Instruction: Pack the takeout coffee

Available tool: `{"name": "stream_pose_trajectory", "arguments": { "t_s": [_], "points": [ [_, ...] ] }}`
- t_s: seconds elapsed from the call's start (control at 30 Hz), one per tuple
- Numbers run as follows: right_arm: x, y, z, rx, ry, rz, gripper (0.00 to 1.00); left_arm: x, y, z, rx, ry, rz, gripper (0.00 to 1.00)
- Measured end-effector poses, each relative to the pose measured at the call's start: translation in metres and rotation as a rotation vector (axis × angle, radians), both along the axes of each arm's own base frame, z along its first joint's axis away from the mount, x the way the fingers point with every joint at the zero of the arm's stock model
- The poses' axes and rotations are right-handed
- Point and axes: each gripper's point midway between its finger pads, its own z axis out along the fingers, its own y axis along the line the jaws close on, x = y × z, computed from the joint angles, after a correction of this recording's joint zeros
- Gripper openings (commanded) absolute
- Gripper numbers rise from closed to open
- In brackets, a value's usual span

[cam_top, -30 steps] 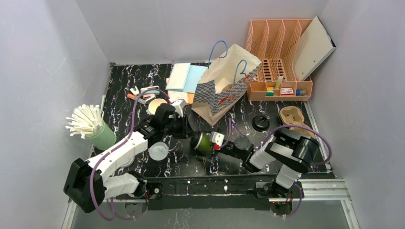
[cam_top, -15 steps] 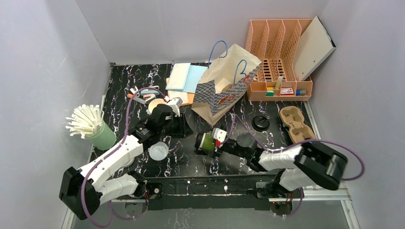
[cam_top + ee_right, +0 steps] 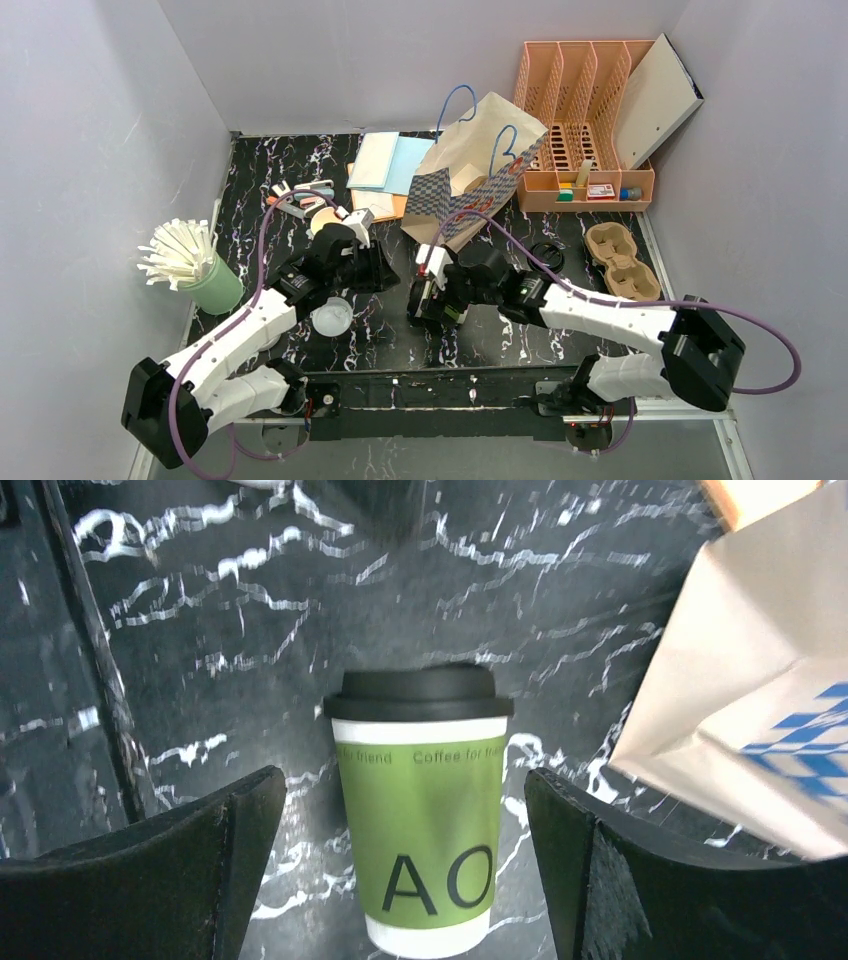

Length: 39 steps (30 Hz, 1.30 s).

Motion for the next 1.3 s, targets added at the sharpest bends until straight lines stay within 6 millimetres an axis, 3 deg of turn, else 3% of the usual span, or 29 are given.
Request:
{"name": "stream_pose_trajectory", "arguments": {
  "t_s": [0.33, 0.6, 0.83, 1.3],
  "points": [
    [-0.008, -0.018, -0.050, -0.273, 0.145, 0.005, 0.98, 0.002, 0.013, 0.007, -0.023, -0.031, 0.049, 0.36],
    [-0.002, -0.026, -0.077, -0.350, 0.184, -0.004, 0.98, 0.003, 0.023, -0.003, -0.010, -0.006, 0.083, 0.37],
    [0.002, -0.026, -0.082, -0.357, 0.182, -0.008, 0.92, 0.003, 0.029, -0.007, -0.012, 0.008, 0.100, 0.37],
    [0.014, -0.019, -0.069, -0.269, 0.107, -0.032, 0.79, 0.000, 0.031, -0.011, -0.016, 0.026, 0.100, 0.37]
  ]
}}
